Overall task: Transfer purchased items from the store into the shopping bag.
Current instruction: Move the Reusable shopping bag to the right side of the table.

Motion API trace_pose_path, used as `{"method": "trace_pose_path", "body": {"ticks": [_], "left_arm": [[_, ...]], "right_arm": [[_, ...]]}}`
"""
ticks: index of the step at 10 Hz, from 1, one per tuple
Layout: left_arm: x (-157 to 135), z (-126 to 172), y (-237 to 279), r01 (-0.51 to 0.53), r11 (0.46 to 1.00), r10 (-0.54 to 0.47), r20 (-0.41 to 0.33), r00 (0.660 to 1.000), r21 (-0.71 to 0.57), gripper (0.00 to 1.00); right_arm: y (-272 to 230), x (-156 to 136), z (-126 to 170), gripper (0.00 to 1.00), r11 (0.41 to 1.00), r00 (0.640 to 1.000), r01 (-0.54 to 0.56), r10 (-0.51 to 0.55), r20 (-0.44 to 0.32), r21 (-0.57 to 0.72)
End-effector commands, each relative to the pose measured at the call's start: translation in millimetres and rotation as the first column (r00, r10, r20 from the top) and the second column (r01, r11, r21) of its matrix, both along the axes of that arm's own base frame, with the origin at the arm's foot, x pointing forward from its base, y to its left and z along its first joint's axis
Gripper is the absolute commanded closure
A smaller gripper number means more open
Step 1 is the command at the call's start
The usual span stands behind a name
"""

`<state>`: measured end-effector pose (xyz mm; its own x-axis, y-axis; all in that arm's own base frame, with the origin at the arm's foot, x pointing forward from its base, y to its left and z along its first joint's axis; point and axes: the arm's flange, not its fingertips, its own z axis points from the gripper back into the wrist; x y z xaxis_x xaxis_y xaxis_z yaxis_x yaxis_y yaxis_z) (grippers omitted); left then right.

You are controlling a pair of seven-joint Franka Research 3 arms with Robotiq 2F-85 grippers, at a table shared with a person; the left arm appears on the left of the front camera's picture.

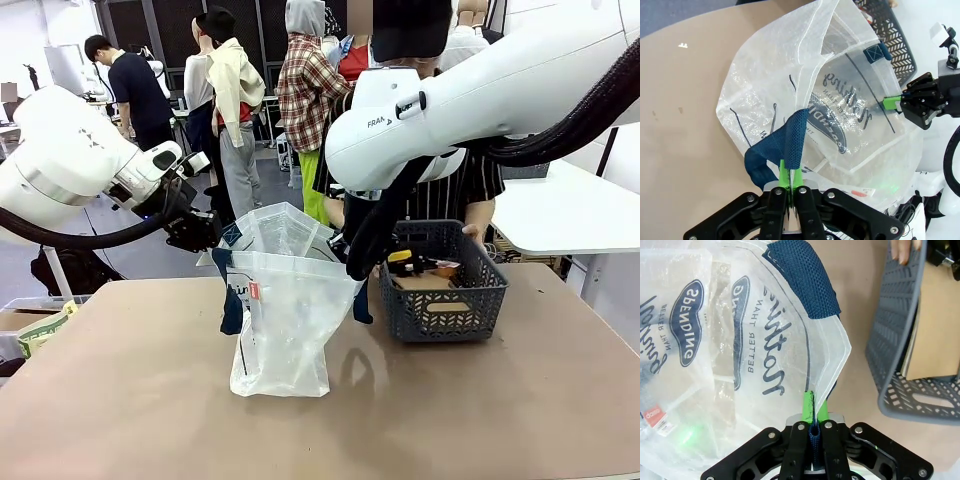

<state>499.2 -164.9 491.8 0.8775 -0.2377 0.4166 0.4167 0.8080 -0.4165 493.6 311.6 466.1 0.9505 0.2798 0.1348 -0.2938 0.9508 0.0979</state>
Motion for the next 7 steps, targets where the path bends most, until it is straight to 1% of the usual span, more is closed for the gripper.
{"method": "trace_pose_path", "body": {"ticks": [1,7], "left_arm": [[-0.2,2.0,2.4,-0.002,1.0,0.002,0.006,1.0,0.0,1.0],[-0.2,2.0,2.4,-0.002,1.0,0.002,0.006,1.0,0.0,1.0]], "right_arm": [[-2.4,-2.7,-0.2,1.0,1.0,1.0,0.006,-0.006,-0.005,0.01],[-2.4,-2.7,-0.2,1.0,1.0,1.0,0.006,-0.006,-0.005,0.01]]}}
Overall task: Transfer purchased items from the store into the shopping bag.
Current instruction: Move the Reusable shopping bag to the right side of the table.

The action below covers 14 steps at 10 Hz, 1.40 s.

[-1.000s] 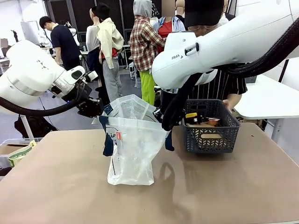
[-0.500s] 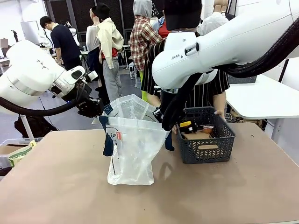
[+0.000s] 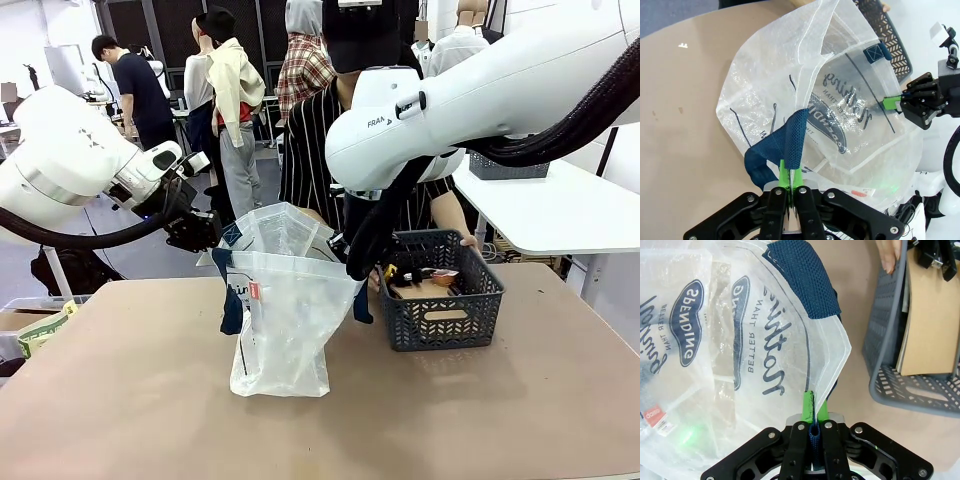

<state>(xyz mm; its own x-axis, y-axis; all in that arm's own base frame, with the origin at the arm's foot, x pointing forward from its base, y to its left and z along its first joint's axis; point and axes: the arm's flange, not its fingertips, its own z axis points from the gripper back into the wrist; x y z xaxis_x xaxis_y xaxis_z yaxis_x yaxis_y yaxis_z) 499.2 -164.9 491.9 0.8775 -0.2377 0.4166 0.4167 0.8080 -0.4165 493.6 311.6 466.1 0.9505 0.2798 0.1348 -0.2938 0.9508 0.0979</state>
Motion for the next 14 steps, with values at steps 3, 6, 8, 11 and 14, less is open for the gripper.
{"method": "trace_pose_path", "body": {"ticks": [3,6,8,11,14], "left_arm": [[-0.2,2.0,2.4,-0.002,1.0,0.002,0.006,1.0,0.0,1.0],[-0.2,2.0,2.4,-0.002,1.0,0.002,0.006,1.0,0.0,1.0],[-0.2,2.0,2.4,-0.002,1.0,0.002,0.006,1.0,0.0,1.0],[-0.2,2.0,2.4,-0.002,1.0,0.002,0.006,1.0,0.0,1.0],[-0.2,2.0,2.4,-0.002,1.0,0.002,0.006,1.0,0.0,1.0]], "right_arm": [[-2.4,-2.7,-0.2,1.0,1.0,1.0,0.006,-0.006,-0.005,0.01],[-2.4,-2.7,-0.2,1.0,1.0,1.0,0.006,-0.006,-0.005,0.01],[-2.4,-2.7,-0.2,1.0,1.0,1.0,0.006,-0.006,-0.005,0.01],[-2.4,-2.7,-0.2,1.0,1.0,1.0,0.006,-0.006,-0.005,0.01],[-2.4,-2.7,-0.2,1.0,1.0,1.0,0.006,-0.006,-0.005,0.01]]}}
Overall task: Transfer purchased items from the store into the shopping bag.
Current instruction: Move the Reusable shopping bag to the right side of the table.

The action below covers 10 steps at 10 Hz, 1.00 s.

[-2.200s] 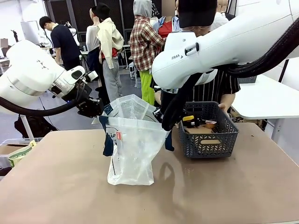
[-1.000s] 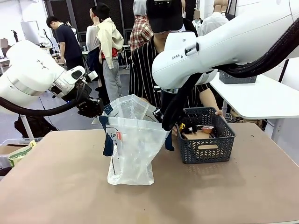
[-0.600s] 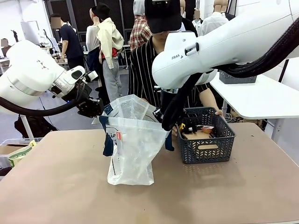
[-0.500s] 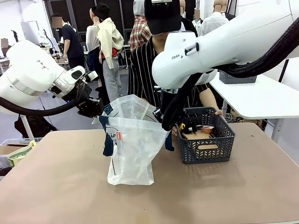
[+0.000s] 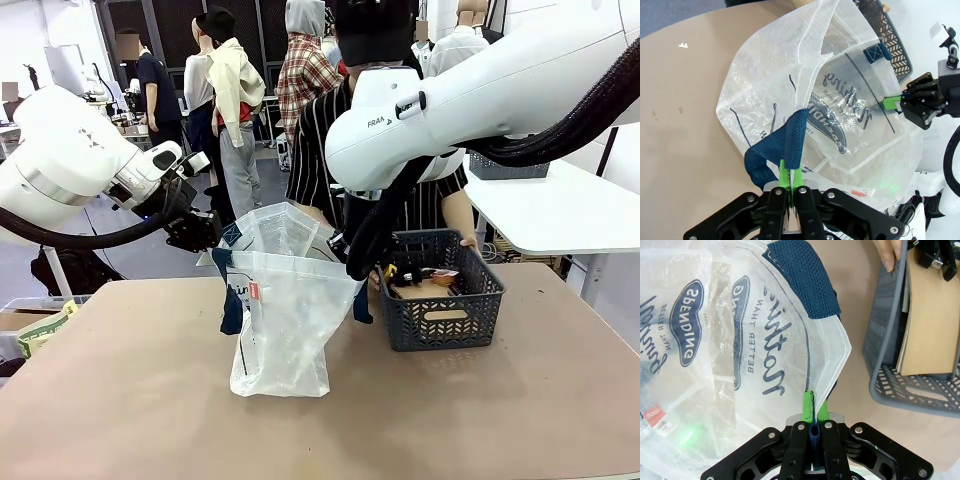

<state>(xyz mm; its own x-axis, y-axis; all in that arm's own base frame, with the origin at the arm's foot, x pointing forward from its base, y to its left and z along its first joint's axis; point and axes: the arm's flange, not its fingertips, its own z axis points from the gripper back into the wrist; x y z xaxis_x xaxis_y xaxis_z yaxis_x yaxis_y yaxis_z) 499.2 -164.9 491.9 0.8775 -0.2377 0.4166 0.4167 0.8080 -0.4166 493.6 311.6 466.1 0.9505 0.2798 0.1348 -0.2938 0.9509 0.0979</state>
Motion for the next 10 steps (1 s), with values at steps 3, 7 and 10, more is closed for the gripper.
{"method": "trace_pose_path", "body": {"ticks": [3,7,10], "left_arm": [[-0.2,2.0,2.4,-0.002,1.0,0.002,0.006,1.0,0.0,1.0],[-0.2,2.0,2.4,-0.002,1.0,0.002,0.006,1.0,0.0,1.0],[-0.2,2.0,2.4,-0.002,1.0,0.002,0.006,1.0,0.0,1.0]], "right_arm": [[-2.4,-2.7,-0.2,1.0,1.0,1.0,0.006,-0.006,-0.005,0.01],[-2.4,-2.7,-0.2,1.0,1.0,1.0,0.006,-0.006,-0.005,0.01],[-2.4,-2.7,-0.2,1.0,1.0,1.0,0.006,-0.006,-0.005,0.01]]}}
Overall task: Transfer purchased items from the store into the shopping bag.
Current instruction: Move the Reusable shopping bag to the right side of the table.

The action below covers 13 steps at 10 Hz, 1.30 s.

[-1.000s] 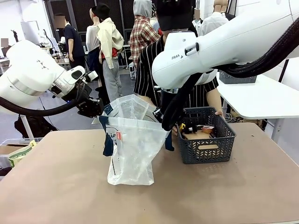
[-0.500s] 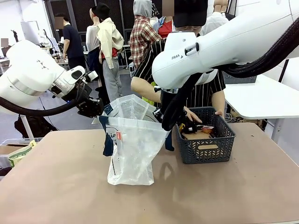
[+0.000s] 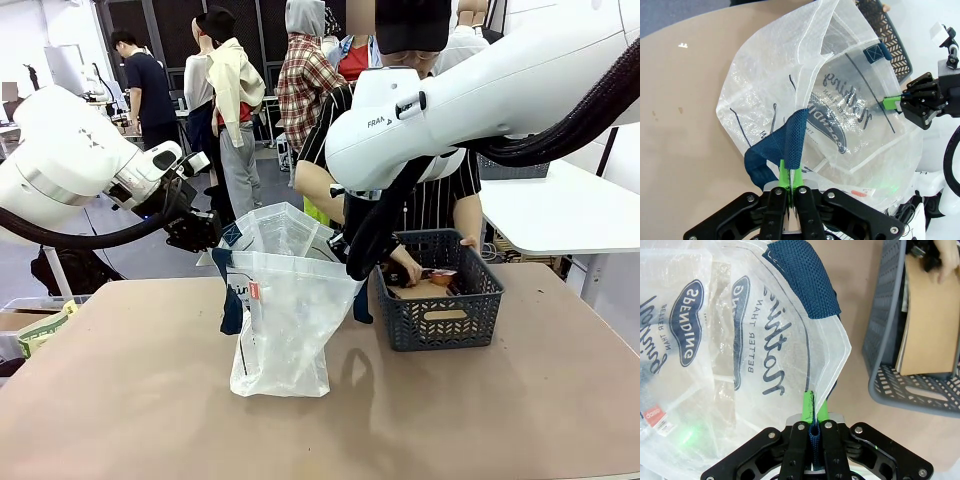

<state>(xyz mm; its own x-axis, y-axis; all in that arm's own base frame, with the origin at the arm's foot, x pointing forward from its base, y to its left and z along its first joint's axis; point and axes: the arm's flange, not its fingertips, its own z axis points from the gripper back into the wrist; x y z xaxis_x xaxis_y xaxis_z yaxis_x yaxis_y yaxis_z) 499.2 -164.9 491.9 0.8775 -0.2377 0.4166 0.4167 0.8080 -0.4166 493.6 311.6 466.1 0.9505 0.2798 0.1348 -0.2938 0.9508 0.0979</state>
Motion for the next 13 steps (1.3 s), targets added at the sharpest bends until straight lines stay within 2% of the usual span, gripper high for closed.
{"method": "trace_pose_path", "body": {"ticks": [1,13], "left_arm": [[-0.2,2.0,2.4,-0.002,1.0,0.002,0.006,1.0,0.0,1.0],[-0.2,2.0,2.4,-0.002,1.0,0.002,0.006,1.0,0.0,1.0]], "right_arm": [[-2.4,-2.7,-0.2,1.0,1.0,1.0,0.006,-0.006,-0.005,0.01],[-2.4,-2.7,-0.2,1.0,1.0,1.0,0.006,-0.006,-0.005,0.01]]}}
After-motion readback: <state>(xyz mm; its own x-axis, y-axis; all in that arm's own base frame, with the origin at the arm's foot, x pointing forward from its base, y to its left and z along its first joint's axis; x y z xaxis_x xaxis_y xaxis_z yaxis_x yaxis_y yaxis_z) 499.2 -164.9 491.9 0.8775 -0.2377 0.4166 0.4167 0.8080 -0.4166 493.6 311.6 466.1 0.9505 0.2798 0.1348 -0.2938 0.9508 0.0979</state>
